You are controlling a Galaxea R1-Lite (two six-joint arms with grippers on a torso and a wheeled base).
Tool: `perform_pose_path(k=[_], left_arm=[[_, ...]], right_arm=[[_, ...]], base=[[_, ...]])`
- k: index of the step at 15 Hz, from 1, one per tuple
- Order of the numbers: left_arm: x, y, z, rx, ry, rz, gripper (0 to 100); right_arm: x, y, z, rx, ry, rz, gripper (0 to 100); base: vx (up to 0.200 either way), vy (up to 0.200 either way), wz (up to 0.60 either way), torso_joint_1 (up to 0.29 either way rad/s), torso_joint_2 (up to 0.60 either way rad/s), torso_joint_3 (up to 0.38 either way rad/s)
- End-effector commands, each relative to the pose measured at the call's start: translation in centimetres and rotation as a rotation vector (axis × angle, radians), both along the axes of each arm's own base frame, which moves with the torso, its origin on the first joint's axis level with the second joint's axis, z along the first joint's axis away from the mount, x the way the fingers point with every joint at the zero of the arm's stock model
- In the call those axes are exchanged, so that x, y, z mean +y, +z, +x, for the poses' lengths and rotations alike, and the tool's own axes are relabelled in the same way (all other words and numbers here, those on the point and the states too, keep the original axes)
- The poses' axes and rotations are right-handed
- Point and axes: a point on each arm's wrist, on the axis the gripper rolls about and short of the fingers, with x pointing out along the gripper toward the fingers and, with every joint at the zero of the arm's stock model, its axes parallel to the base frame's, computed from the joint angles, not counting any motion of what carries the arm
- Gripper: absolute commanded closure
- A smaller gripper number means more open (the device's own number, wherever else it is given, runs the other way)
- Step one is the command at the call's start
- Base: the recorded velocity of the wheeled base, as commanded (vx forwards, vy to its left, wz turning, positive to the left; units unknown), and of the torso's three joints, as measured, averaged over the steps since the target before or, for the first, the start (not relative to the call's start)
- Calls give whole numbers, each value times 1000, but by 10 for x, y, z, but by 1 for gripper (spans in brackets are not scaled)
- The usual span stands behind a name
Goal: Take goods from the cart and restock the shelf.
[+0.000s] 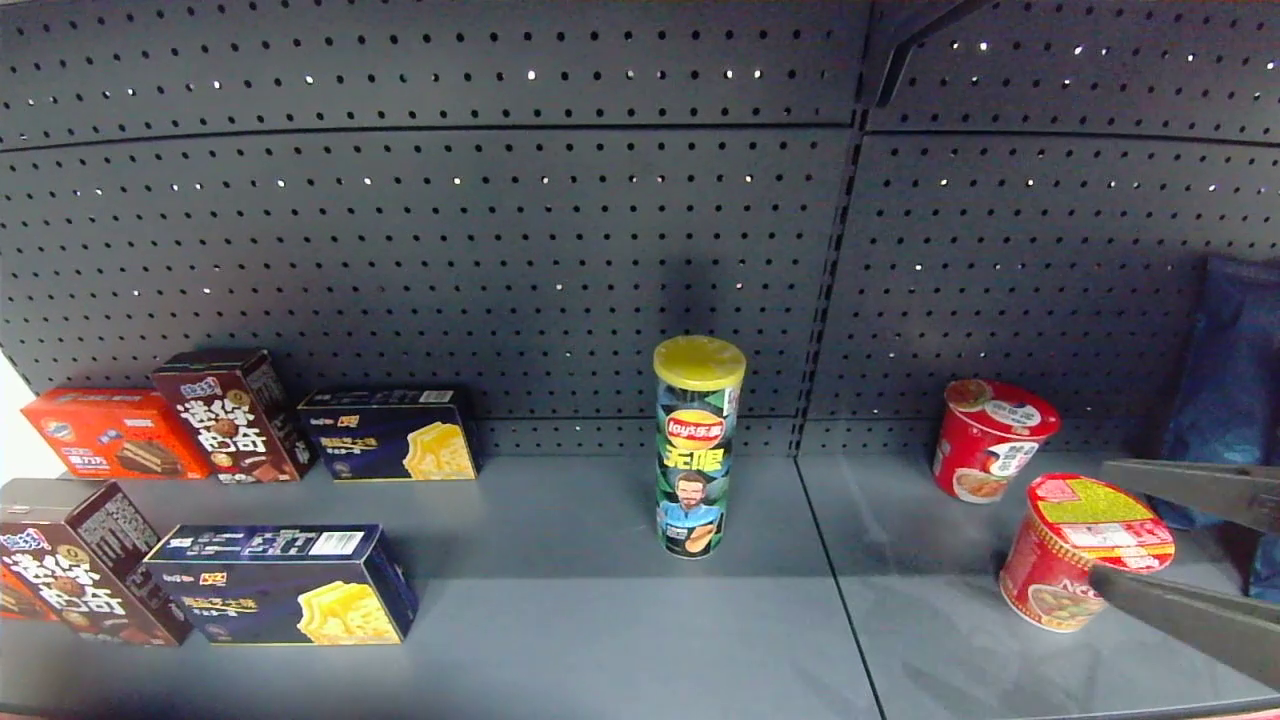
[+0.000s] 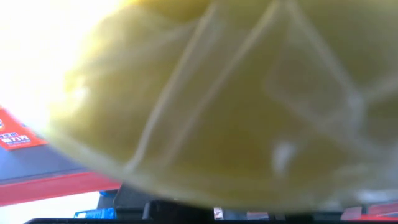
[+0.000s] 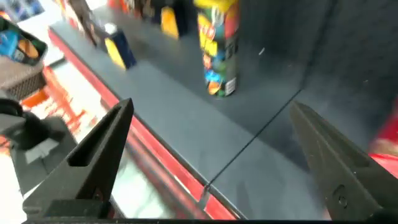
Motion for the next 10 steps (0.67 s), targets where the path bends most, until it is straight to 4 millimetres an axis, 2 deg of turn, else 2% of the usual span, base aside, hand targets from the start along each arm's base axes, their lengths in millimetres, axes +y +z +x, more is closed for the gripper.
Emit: perform_pose_path(k=[1, 6, 8, 10], left_arm=[[0, -1, 3, 21, 0, -4, 100], [0, -3, 4, 24, 0, -4, 100], [0, -3, 4, 26, 2, -4, 100], [0, -3, 4, 26, 2, -4, 100]], right_arm=[[19, -7, 33, 80, 0, -51, 0], [46, -9, 86, -25, 48, 17, 0], [50, -9, 98, 1, 58, 4, 0], [52, -11, 95, 76, 116, -35, 0]], base=[[0, 0, 0, 0, 0, 0], [0, 0, 0, 0, 0, 0], [0, 0, 0, 0, 0, 0], [0, 0, 0, 0, 0, 0]])
